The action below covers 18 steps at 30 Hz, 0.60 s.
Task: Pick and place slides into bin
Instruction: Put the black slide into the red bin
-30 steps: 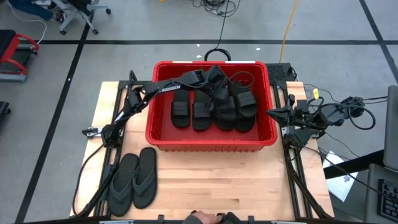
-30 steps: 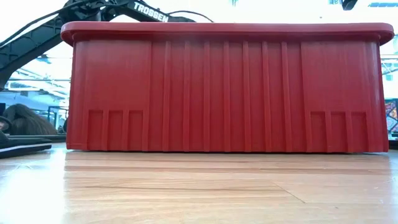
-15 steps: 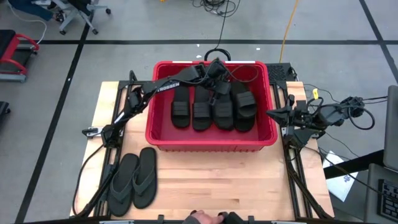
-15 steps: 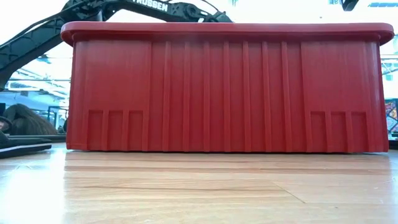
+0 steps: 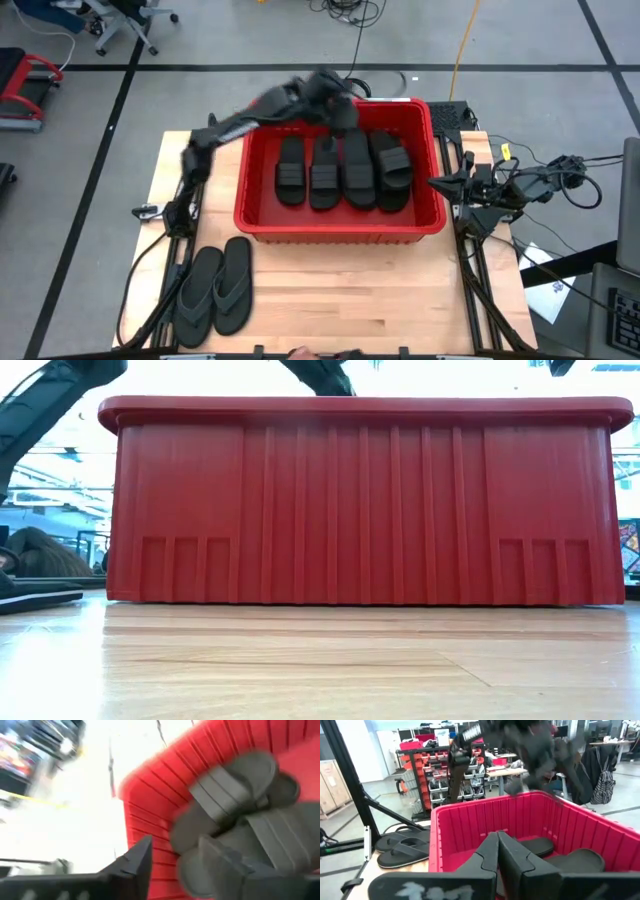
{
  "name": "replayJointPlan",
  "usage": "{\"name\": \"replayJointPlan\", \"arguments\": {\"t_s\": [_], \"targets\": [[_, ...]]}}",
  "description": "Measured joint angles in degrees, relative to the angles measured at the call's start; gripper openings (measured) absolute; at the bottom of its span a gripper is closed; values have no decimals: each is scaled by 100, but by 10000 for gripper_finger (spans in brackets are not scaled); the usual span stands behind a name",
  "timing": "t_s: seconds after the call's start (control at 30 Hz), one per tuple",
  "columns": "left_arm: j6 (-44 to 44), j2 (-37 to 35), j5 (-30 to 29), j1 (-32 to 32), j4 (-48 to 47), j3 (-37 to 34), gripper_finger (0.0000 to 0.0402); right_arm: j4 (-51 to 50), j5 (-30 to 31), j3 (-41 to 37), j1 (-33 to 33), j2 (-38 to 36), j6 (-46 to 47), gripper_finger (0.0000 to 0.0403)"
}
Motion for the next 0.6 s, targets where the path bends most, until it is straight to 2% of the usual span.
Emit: {"name": "replayJointPlan", "arguments": {"t_s": [0.1,0.2,0.3,0.37,0.47,0.6], "targets": [[-60,-617,425,48,-66,2,94,-3,0,0,0,0,-115,0],[-488,-1241,1434,79,-254,2,20,-10,0,0,1,0,-140,0],[-1478,-1848,2754,190,-492,4,12,-47,-10,0,0,0,-235,0],[-1966,-2240,3241,213,-812,7,7,-113,-161,0,0,-2,-283,0],[-2248,-2766,3304,73,-1424,11,2,-157,-614,0,0,21,-299,0],[-2362,-3282,2542,-290,-2120,11,1,-147,-772,0,-18,222,-52,0]]}}
